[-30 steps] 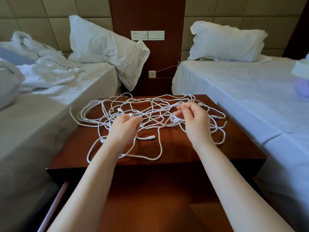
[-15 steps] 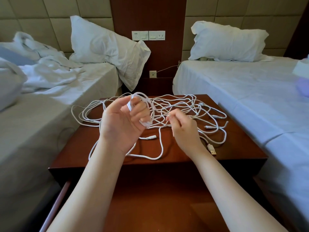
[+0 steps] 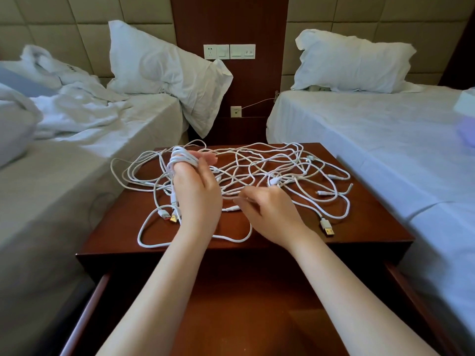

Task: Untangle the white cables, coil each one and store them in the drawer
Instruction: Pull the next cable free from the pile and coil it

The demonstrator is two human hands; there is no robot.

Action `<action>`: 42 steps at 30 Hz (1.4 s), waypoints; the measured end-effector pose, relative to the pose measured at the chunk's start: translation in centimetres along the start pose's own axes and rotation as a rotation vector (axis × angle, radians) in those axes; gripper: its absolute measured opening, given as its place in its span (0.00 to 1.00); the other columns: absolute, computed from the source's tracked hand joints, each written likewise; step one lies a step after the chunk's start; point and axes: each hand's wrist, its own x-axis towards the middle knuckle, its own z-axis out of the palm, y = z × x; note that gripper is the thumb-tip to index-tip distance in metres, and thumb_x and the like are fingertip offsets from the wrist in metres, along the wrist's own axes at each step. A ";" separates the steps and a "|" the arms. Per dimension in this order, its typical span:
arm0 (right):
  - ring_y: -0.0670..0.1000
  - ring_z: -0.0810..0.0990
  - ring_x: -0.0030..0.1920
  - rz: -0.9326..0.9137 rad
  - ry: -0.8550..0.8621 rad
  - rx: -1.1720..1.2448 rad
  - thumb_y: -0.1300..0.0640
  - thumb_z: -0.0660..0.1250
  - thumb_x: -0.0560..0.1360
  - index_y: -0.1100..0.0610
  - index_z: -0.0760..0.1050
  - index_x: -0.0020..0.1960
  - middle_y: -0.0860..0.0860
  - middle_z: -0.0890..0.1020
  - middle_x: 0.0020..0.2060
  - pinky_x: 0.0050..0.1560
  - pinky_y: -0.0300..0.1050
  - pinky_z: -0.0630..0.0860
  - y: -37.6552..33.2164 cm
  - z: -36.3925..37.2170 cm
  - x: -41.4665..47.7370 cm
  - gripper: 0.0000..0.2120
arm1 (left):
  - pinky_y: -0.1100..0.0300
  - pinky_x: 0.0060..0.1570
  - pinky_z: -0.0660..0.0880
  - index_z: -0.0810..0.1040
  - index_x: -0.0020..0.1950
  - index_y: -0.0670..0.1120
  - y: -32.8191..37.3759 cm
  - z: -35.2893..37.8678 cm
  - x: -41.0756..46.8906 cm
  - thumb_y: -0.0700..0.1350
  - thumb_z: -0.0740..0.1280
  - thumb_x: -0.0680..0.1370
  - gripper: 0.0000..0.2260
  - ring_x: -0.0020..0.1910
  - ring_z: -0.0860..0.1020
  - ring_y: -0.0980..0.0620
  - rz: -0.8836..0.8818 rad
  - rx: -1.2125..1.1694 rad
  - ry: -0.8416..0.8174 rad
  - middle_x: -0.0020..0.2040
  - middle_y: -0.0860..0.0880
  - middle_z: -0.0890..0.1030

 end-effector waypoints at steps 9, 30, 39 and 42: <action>0.50 0.75 0.40 0.088 0.375 -0.300 0.55 0.59 0.78 0.56 0.78 0.44 0.49 0.79 0.37 0.38 0.45 0.70 0.8 -0.1 0.3 0.10 | 0.68 0.38 0.63 0.67 0.41 0.40 1.4 -0.4 -0.4 0.38 0.57 0.81 0.09 0.35 0.64 0.54 -0.003 0.603 -0.306 0.40 0.49 0.69; 0.47 0.78 0.47 0.107 0.385 0.078 0.58 0.63 0.80 0.59 0.80 0.51 0.49 0.81 0.45 0.46 0.36 0.74 1.5 -0.7 0.5 0.07 | 0.63 0.23 0.58 0.66 0.33 0.44 1.5 -1.2 0.7 0.41 0.61 0.80 0.15 0.22 0.61 0.55 -0.419 -0.104 -0.695 0.23 0.52 0.64; 0.51 0.77 0.51 0.152 0.386 -0.098 0.57 0.61 0.77 0.55 0.82 0.54 0.48 0.84 0.48 0.50 0.32 0.64 1.6 -1.2 0.9 0.12 | 0.62 0.27 0.62 0.64 0.30 0.44 1.3 -2.2 1.2 0.39 0.57 0.80 0.18 0.23 0.61 0.54 -0.472 -0.174 -0.892 0.24 0.49 0.63; 0.46 0.71 0.55 0.157 0.312 -0.077 0.58 0.59 0.72 0.53 0.80 0.60 0.47 0.83 0.52 0.56 0.43 0.68 0.9 -2.7 1.4 0.19 | 0.60 0.29 0.63 0.66 0.33 0.43 0.7 -2.4 1.3 0.40 0.58 0.79 0.14 0.24 0.62 0.53 -0.506 -0.216 -0.973 0.26 0.49 0.65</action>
